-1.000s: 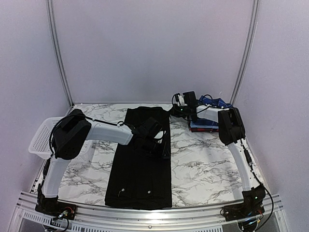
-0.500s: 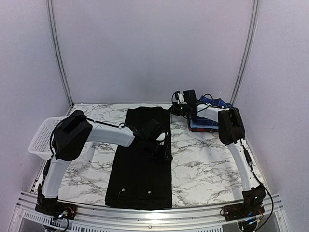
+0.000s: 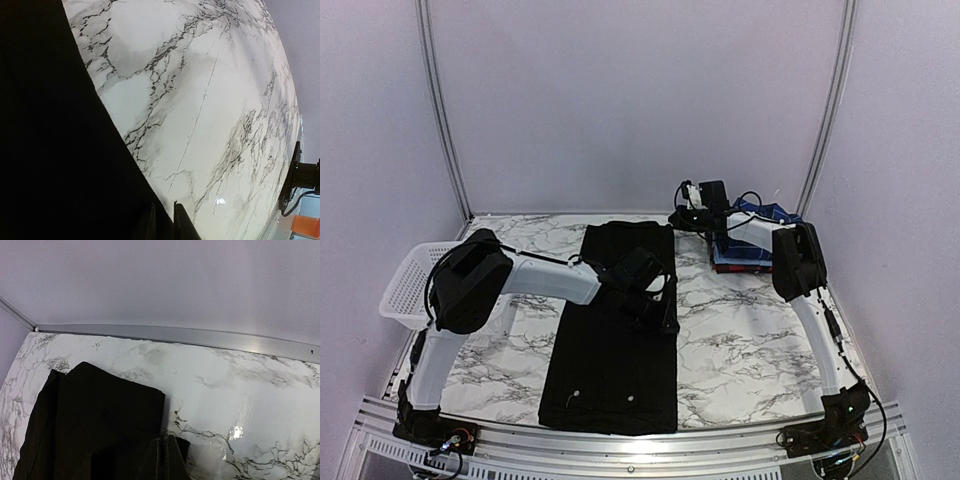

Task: Fold and stack the long sleeve shirts
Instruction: Smooth out the rectangle-folded shirt at the center of the board, then pick up the rectangle-folded shirt from the center of the board.

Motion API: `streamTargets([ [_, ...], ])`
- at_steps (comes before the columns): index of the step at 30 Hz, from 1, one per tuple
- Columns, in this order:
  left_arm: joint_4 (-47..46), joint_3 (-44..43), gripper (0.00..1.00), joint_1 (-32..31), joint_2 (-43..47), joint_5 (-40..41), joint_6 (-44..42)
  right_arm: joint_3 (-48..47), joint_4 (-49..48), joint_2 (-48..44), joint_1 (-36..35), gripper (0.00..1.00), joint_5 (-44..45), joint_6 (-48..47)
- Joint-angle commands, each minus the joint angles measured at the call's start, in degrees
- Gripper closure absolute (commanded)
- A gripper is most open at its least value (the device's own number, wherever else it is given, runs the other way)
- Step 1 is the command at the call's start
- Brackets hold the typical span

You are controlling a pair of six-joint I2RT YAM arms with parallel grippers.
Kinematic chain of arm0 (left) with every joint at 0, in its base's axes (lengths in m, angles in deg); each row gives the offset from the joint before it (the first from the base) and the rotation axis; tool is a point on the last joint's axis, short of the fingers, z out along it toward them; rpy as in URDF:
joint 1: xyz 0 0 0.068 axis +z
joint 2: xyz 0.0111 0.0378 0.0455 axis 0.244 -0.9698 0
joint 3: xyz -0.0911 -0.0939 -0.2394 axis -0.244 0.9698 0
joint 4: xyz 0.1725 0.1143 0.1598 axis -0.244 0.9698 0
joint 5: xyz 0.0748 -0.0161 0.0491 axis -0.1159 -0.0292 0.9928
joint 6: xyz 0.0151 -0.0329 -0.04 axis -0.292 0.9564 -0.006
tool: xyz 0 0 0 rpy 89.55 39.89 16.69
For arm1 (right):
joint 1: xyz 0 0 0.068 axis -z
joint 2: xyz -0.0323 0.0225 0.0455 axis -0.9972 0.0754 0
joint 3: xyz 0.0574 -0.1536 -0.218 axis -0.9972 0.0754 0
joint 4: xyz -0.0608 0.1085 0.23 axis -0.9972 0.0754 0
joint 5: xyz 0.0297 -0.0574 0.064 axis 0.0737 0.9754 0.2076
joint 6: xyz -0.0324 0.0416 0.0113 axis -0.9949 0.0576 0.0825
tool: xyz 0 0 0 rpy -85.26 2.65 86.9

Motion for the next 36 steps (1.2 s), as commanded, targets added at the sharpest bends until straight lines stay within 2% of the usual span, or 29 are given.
streamTargets([
  [1, 3.0, -2.6, 0.84, -0.7, -3.5, -0.4, -0.6, -2.5, -0.9, 1.2, 0.0, 1.00, 2.0, -1.6],
  [2, 3.2, -3.4, 0.84, -0.5, -3.9, -0.5, -0.7, -2.5, -0.6, 1.1, 0.1, 0.98, 2.2, -1.6],
  [5, 3.4, -6.1, 0.84, 0.1, -5.8, -1.2, -1.0, -3.6, 1.1, 0.2, 0.5, 0.79, 2.4, -2.0],
  [8, 4.3, -10.3, 0.84, 1.5, -8.4, -2.3, -1.6, -4.7, 4.5, -2.2, 0.5, 0.64, 3.1, -3.0],
  [11, 5.3, -15.8, 0.83, 3.0, -10.4, -3.1, -2.6, -1.9, 7.3, -7.4, 0.2, 0.49, 2.5, -3.6],
  [13, 6.3, -18.8, 0.82, 3.4, -10.5, -3.3, -3.8, 2.9, 8.9, -12.7, -0.5, 0.42, 3.6, -4.4],
  [18, 6.7, -18.6, 0.72, 2.6, -3.1, -2.3, -4.9, 26.4, 4.0, -33.3, -2.6, 0.25, 6.6, -4.4],
  [22, 6.7, -8.9, 0.68, 1.8, 8.8, 4.2, -5.0, 44.0, 3.2, -47.5, -5.3, 0.16, 9.2, -2.9],
  [26, 6.2, 5.1, 0.66, 1.2, 21.0, 9.8, -2.6, 59.5, 1.0, -60.9, -9.6, 0.15, 10.5, 1.4],
  [28, 5.5, 14.9, 0.66, 0.6, 27.4, 12.5, -0.5, 66.1, 0.4, -67.2, -12.6, 0.15, 11.4, 4.3],
  [32, 2.2, 32.1, 0.66, -0.6, 42.1, 15.4, 4.9, 77.1, 0.0, -78.7, -22.1, 0.16, 15.5, 11.6],
  [36, 0.0, 45.8, 0.67, -3.3, 53.2, 17.6, 11.1, 85.9, -1.2, -85.6, -32.2, 0.21, 18.9, 20.3],
])
